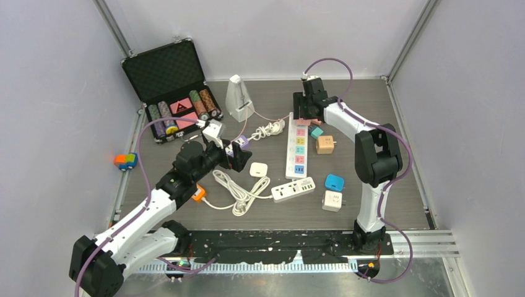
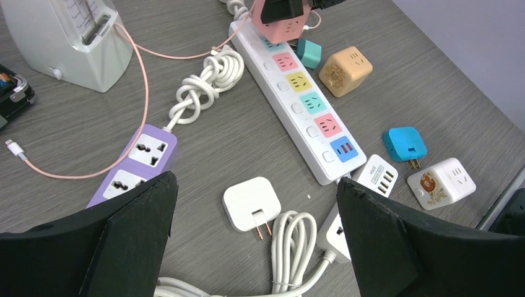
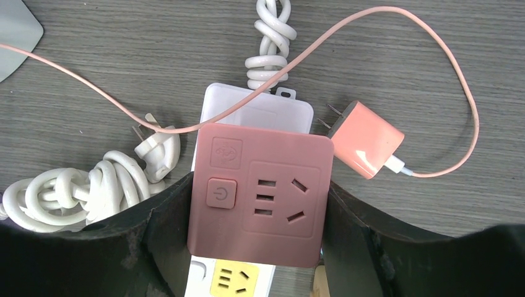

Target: Insert the plug

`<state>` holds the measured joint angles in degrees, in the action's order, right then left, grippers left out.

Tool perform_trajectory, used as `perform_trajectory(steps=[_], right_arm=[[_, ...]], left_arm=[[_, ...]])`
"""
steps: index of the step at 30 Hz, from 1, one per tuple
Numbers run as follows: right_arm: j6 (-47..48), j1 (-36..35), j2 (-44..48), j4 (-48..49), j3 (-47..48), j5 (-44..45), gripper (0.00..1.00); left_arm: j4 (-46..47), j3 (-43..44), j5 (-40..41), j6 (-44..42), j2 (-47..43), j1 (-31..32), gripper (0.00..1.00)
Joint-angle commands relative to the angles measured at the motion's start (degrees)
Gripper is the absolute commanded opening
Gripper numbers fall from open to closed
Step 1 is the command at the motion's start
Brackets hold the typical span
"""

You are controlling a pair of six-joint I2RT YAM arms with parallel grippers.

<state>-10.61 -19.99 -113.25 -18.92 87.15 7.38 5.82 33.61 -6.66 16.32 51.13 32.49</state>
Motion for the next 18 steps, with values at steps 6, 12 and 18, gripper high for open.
perform_trajectory(steps=[6,12,18], right_arm=[[1.15,-0.05,-0.87,-4.41,4.61,0.29,0.05],[1.12,-0.05,-1.59,-4.35,4.28,0.32,0.05],[0.45,-0.33,-3.14,-3.18,3.81,1.98,0.05]], left_arm=[[0.94,0.68,-0.70,0.38,-1.00,-0.24,1.00],[0.94,0.68,-0.64,0.23,-0.92,-0.28,1.00],[0.86,0.93,-0.60,0.29,-0.82,-0.23,1.00]])
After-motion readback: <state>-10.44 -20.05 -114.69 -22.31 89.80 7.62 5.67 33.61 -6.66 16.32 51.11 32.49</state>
